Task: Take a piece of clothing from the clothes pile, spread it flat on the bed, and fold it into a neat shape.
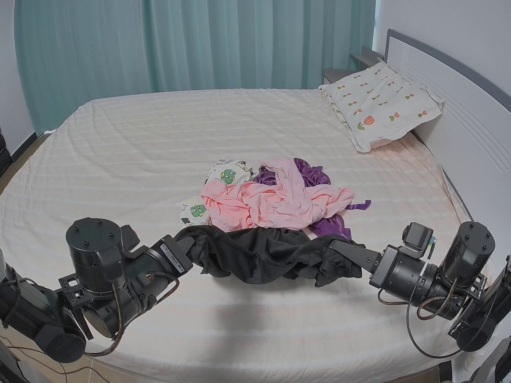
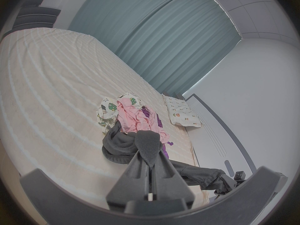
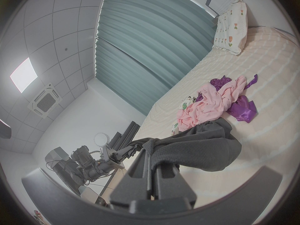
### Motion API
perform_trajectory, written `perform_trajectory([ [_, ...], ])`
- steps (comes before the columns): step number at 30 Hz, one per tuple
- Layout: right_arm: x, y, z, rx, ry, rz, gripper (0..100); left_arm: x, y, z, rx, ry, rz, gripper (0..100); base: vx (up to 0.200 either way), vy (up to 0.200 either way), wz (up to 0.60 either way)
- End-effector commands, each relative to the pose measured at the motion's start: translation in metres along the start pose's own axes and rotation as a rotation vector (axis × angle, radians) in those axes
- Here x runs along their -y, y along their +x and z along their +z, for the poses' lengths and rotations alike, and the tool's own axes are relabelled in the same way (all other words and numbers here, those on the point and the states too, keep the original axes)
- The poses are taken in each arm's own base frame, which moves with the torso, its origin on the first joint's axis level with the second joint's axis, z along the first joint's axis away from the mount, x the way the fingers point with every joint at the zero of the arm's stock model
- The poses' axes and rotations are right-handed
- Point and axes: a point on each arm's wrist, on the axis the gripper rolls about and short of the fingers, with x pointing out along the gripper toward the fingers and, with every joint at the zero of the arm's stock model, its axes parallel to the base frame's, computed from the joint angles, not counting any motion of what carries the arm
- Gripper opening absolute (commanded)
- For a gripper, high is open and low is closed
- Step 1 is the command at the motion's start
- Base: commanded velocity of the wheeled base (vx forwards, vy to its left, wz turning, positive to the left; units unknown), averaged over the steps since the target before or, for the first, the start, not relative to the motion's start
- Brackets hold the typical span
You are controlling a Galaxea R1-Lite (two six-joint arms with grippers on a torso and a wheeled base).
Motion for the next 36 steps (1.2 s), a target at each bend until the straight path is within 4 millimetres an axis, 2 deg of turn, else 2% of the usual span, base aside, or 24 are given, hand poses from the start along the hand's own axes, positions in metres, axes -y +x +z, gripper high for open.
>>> perform_trajectory([
  [1, -0.001, 0.0, 0.001, 0.009, -0.003, 0.01, 0, -0.002, 0.0, 0.002, 0.003, -0.003, 0.003, 0, 0.0, 0.2, 0.0],
  [8, -0.004, -0.001, 0.003, 0.021, -0.01, 0.017, 0, -0.007, 0.003, 0.01, 0.027, -0.014, 0.016, 0, 0.0, 0.2, 0.0],
  [15, -0.011, -0.005, 0.01, 0.056, -0.02, 0.037, 0, -0.007, 0.002, 0.011, 0.031, -0.016, 0.016, 0, 0.0, 0.2, 0.0],
  [36, -0.015, -0.008, 0.011, 0.062, -0.033, 0.053, 0, -0.005, -0.006, 0.015, 0.043, -0.012, 0.005, 0, 0.0, 0.2, 0.0],
])
